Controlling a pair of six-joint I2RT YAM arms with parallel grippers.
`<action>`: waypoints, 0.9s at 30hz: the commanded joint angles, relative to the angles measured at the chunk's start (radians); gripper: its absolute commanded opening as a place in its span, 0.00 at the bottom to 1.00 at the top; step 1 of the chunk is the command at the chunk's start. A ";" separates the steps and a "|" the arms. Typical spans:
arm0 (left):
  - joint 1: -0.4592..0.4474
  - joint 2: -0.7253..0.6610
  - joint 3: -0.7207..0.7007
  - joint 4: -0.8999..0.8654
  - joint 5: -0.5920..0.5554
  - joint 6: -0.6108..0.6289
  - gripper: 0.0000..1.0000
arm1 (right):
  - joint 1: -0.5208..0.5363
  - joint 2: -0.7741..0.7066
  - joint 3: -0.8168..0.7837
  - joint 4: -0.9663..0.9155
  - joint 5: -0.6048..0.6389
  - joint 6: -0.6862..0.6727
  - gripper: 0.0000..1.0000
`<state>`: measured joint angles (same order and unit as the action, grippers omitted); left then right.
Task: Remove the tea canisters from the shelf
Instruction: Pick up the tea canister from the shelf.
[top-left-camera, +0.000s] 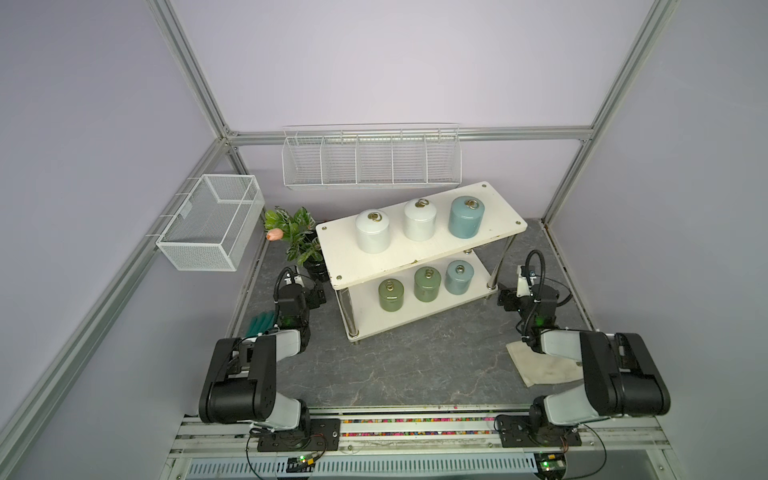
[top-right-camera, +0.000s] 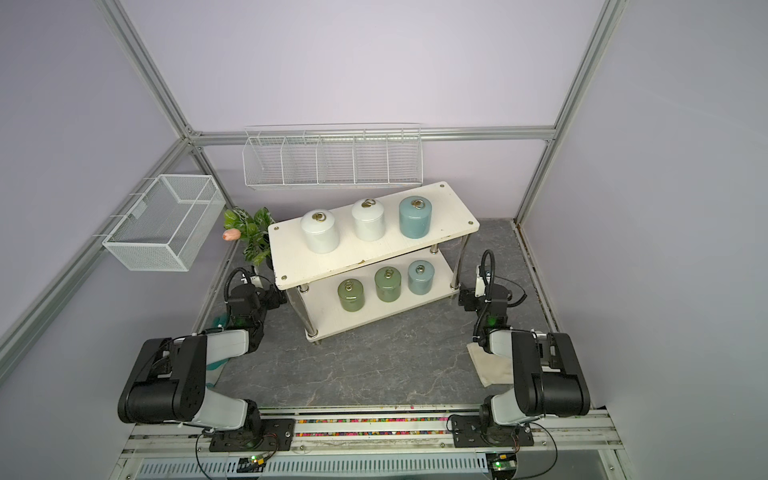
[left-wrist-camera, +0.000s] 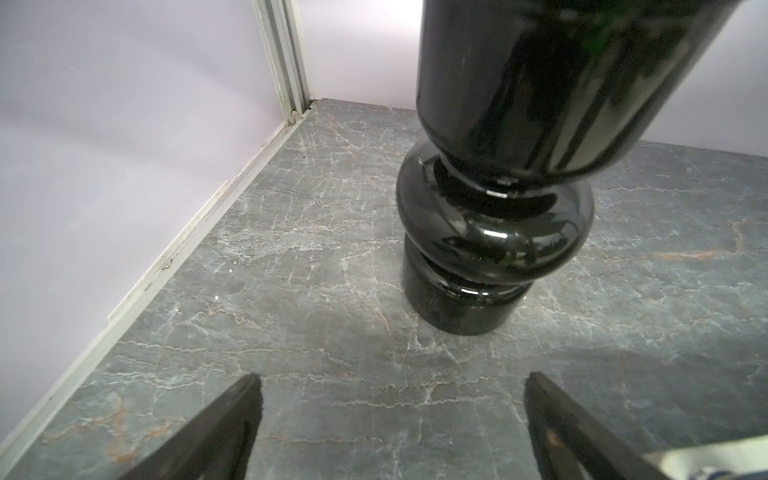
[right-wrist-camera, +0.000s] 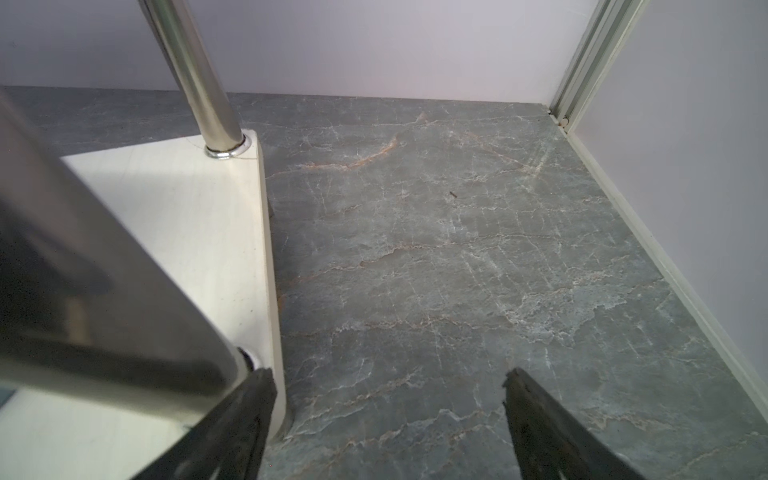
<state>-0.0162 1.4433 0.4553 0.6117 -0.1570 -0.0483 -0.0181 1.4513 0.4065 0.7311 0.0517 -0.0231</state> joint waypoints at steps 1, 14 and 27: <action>-0.009 -0.077 0.063 -0.160 -0.052 -0.004 0.99 | 0.004 -0.081 0.044 -0.151 0.065 0.035 0.89; -0.137 -0.235 0.142 -0.517 -0.510 -0.219 1.00 | 0.030 -0.384 0.137 -0.696 0.405 0.273 0.89; -0.182 -0.415 0.281 -1.043 -0.503 -0.506 0.99 | 0.156 -0.432 0.247 -0.984 0.477 0.343 0.89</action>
<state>-0.1867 1.0531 0.6777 -0.2638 -0.6575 -0.4549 0.1120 1.0142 0.6098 -0.1543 0.4801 0.2790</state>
